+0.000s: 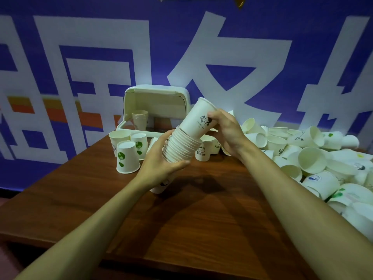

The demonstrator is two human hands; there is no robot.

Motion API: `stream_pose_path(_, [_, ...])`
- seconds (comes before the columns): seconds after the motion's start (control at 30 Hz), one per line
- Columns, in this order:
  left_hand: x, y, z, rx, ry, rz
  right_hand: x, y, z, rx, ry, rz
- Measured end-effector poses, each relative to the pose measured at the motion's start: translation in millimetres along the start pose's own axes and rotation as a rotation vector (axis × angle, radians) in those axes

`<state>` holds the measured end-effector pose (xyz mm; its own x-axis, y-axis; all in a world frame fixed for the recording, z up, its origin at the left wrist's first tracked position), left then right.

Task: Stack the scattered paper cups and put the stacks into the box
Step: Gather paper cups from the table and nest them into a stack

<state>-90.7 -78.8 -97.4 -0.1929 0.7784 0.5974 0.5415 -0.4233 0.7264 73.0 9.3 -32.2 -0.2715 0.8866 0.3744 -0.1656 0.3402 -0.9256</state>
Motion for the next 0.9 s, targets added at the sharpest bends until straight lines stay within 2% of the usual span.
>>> stream_pose_path(0.07, [1.9,0.1,5.8,-0.025,-0.014,-0.013,1.6,5.3,-1.0,-0.157,-0.052,-0.037])
stream_pose_path(0.13, [5.3,-1.3,12.6,-0.043,-0.018,-0.025,-1.0,16.7,8.9,-0.32,-0.201,-0.025])
stream_pose_path(0.2, [9.7,-5.6,17.2,-0.08,0.008,-0.051,-2.4,33.8,19.0,-0.387,-0.348,0.054])
stream_pose_path(0.23, [11.9,-8.9,19.0,-0.087,0.021,-0.066,0.7,41.4,19.8,-0.382,-0.357,0.08])
stream_pose_path(0.27, [14.1,-11.5,20.6,-0.081,0.029,-0.077,6.2,45.8,18.3,-0.363,-0.308,0.079])
stream_pose_path(0.33, [19.5,-19.9,22.3,-0.073,0.041,-0.102,23.2,53.6,2.0,-0.41,-0.031,0.055])
stream_pose_path(0.4, [25.6,-28.0,22.9,-0.076,0.055,-0.136,33.5,63.8,-18.9,-0.61,0.262,0.029])
stream_pose_path(0.43, [28.6,-31.4,23.4,-0.08,0.058,-0.148,36.3,72.1,-25.5,-0.706,0.318,0.036])
stream_pose_path(0.6, [34.5,-35.6,30.6,-0.002,0.036,-0.148,49.7,113.0,-24.4,-0.984,0.16,0.023])
stream_pose_path(0.73, [33.7,-36.0,30.5,-0.028,0.036,-0.147,53.2,120.9,-23.5,-1.043,0.171,-0.072])
stream_pose_path(0.8, [32.3,-36.9,28.1,-0.059,0.041,-0.158,50.5,116.7,-24.4,-1.034,0.159,-0.087])
stream_pose_path(0.9, [29.7,-38.4,23.0,-0.06,0.052,-0.175,42.7,96.3,-33.5,-0.861,0.281,-0.065])
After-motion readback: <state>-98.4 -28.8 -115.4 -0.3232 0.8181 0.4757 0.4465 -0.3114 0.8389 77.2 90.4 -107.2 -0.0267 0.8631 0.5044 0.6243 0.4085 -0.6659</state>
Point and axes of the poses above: each hand's wrist, its own x-axis towards the middle knuckle, its own z-axis out of the palm, y = z × x, the point moved 6 cm from there along x, towards the middle knuckle, and after that the axes turned 7 degrees about y, right-handed, at the moved point
